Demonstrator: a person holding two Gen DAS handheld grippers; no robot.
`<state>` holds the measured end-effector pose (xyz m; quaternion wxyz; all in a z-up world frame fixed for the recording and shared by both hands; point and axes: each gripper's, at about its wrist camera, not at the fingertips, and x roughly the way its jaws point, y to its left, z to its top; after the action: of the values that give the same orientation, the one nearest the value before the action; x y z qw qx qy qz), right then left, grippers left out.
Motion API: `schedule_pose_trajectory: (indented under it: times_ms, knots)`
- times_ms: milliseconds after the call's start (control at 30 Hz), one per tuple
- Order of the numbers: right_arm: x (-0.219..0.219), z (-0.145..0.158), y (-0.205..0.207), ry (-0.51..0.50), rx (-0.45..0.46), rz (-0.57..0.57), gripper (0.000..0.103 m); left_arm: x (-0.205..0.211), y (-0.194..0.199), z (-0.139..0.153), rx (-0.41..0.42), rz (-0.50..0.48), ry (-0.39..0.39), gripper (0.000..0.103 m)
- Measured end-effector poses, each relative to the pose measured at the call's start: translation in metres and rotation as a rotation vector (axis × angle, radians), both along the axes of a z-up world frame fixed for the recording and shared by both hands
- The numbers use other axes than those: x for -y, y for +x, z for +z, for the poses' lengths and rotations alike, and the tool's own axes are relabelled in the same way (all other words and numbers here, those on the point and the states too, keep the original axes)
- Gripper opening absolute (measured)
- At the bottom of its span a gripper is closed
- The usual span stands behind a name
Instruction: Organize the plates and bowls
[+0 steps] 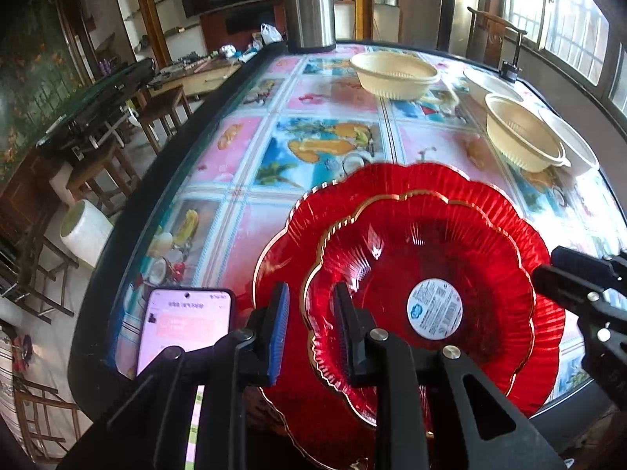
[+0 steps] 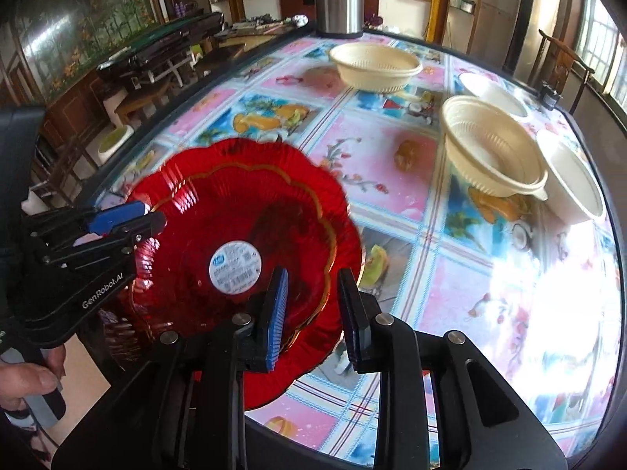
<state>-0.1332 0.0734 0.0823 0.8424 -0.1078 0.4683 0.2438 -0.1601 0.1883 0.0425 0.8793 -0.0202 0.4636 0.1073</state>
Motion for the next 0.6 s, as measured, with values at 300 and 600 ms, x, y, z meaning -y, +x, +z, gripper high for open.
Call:
schedule_pose_trajectory:
  times_ms: [300,600]
  knots:
    - [0.004,0.018,0.0,0.092,0.011,0.009,0.026,0.015,0.007,0.024,0.084,-0.012,0.032,0.069]
    - [0.015,0.028,0.011,0.19,0.003,-0.023,0.032,0.032,0.026,0.034,0.106,-0.019,0.021,0.069]
